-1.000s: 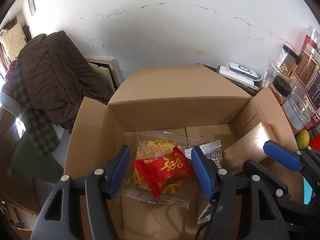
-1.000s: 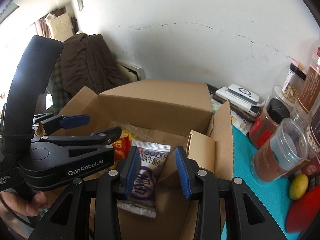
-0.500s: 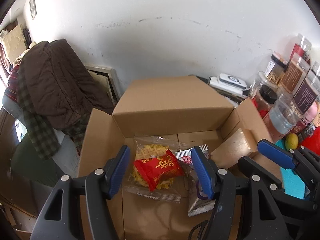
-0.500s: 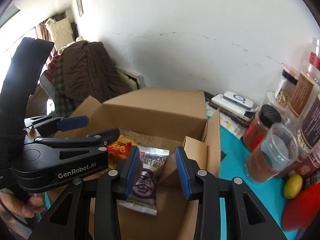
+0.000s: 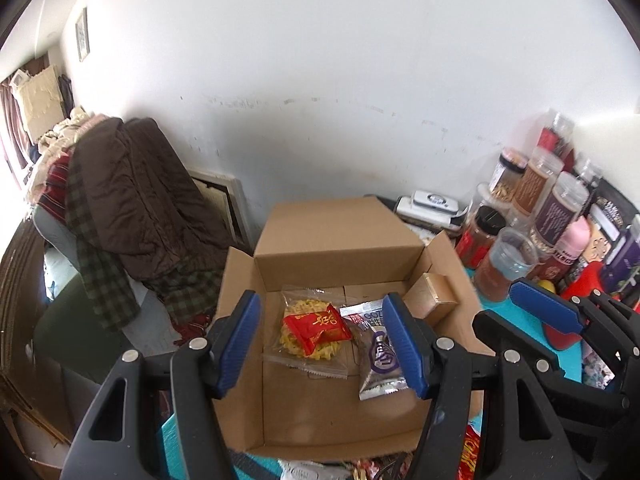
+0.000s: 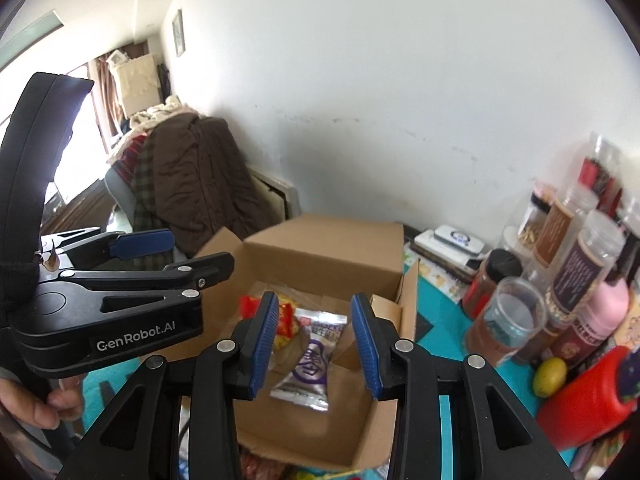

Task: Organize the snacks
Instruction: 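Withdraw both open tools from the box back over the snack pile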

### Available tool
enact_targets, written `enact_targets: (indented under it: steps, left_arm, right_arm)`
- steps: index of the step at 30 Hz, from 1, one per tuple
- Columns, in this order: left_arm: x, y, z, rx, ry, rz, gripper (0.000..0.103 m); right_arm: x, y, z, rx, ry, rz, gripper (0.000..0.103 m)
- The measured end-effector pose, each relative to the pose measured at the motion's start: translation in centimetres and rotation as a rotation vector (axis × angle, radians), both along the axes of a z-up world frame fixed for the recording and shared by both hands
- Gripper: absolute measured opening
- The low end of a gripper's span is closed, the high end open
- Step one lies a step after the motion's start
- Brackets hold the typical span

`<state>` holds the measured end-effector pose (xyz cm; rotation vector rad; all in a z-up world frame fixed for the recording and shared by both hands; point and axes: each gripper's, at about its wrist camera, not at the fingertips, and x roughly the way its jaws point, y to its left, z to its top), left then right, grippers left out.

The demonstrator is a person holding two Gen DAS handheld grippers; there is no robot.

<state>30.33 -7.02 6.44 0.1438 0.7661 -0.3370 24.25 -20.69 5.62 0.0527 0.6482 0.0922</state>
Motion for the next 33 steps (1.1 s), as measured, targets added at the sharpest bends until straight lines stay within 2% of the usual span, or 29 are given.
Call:
enact_targets:
  steps: [7, 14, 16, 24, 26, 33]
  left_arm:
    - [-4.2, 1.6, 2.9, -0.03, -0.058, -0.013, 0.063]
    - [-8.6, 3.5, 4.0, -0.051, -0.094, -0.038, 0.063]
    - [-9.8, 4.1, 4.0, -0.056, -0.099, -0.041, 0.063]
    - [-14.4, 6.4, 3.4, -0.04, -0.108, -0.063, 0.063]
    - [-15.2, 6.8, 3.1, -0.037, -0.104, -0.074, 0.063]
    - [-17.9, 8.6, 1.3, -0.02, -0.088, -0.09, 0.063]
  right_arm:
    - [-4.2, 1.0, 2.9, -0.016, -0.072, 0.004, 0.038]
    - [-8.6, 2.0, 4.1, -0.017, -0.114, -0.004, 0.038]
    - [-10.0, 2.4, 4.2, -0.017, -0.123, -0.006, 0.045]
    - [-14.6, 4.1, 3.0, -0.018, -0.113, -0.017, 0.046]
    - [-15.5, 4.5, 2.6, -0.011, -0.109, -0.014, 0.05]
    - [-17.6, 6.0, 0.1, 0.007, -0.052, 0.0, 0.051]
